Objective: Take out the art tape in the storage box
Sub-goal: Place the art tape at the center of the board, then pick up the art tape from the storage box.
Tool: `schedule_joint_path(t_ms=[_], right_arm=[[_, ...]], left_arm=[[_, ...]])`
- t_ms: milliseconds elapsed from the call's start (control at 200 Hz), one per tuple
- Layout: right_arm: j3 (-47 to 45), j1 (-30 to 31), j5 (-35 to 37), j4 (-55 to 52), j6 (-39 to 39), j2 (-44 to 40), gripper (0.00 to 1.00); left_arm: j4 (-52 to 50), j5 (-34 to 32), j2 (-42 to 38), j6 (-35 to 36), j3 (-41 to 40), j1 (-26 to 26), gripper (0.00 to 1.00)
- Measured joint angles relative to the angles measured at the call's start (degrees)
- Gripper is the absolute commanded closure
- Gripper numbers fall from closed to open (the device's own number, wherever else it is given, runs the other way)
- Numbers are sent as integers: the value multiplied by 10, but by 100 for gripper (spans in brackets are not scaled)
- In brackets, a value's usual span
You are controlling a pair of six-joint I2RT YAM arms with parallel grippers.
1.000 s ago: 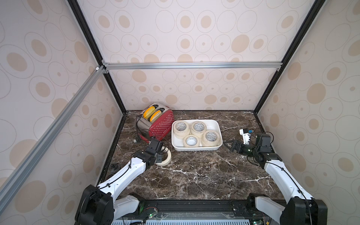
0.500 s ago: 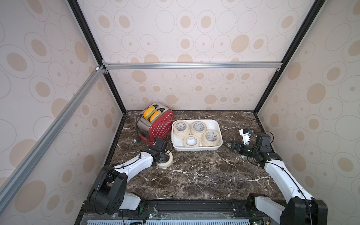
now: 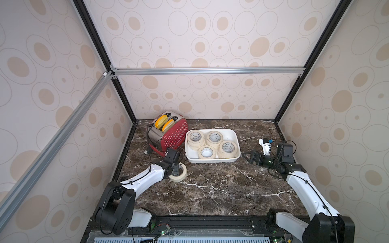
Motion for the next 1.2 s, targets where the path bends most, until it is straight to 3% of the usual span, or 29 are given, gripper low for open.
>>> schedule_joint_path(t_ms=[155, 431, 666, 1197], right_arm=[[1, 0, 11, -17, -6, 0, 1], [8, 0, 23, -44, -11, 0, 1], [8, 0, 29, -62, -13, 0, 1], [8, 0, 33, -65, -13, 1, 1]], left_arm=[[-5, 33, -17, 4, 42, 0, 22], [-4, 83, -14, 12, 125, -16, 21], [-3, 104, 59, 23, 199, -53, 21], [-3, 125, 190, 40, 288, -65, 21]])
